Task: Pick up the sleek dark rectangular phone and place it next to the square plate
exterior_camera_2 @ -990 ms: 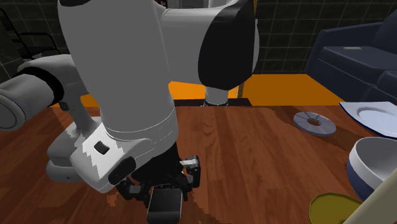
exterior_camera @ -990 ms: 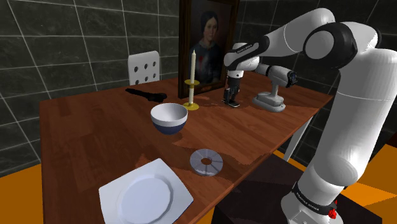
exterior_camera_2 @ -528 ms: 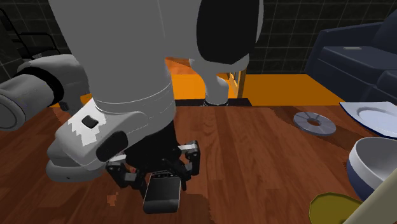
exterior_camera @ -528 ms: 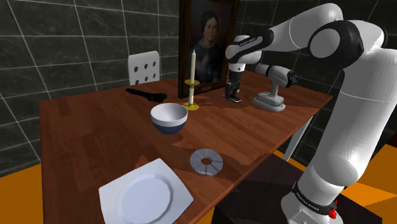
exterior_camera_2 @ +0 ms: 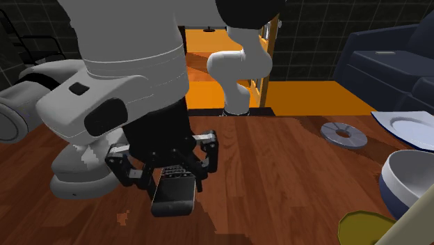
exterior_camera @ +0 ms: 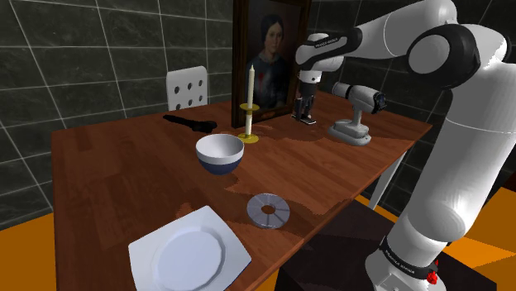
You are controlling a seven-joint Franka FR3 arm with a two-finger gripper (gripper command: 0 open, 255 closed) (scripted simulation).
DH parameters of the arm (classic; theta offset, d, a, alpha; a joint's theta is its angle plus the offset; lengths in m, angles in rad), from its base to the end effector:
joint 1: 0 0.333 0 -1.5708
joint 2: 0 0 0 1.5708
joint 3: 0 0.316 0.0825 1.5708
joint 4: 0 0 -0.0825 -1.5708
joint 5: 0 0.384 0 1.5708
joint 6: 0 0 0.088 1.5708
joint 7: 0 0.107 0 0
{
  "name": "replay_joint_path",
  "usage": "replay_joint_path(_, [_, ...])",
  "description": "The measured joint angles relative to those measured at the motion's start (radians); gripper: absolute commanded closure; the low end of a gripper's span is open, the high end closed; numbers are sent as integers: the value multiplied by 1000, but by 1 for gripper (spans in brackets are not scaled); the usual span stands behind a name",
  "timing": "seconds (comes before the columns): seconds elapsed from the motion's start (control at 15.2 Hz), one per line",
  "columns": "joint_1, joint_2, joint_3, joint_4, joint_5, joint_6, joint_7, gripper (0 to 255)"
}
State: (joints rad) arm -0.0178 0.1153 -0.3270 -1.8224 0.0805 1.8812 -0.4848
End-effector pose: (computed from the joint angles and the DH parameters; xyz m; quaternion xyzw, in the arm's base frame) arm 0.5570 -0.1870 0.4683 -0.9979 -0.0572 0.0150 0.0279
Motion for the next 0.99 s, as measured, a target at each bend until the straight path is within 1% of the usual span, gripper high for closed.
replay_joint_path(0.2, [6, -8, 4, 19, -3, -26, 13, 255])
replay_joint_path(0.33, [30, -35, 22, -11, -11, -20, 55, 255])
replay_joint_path(0.46, [56, -76, 42, -68, -22, 1, 103, 255])
replay_joint_path(0.99, [150, -148, 135, -152, -32, 25, 293, 255])
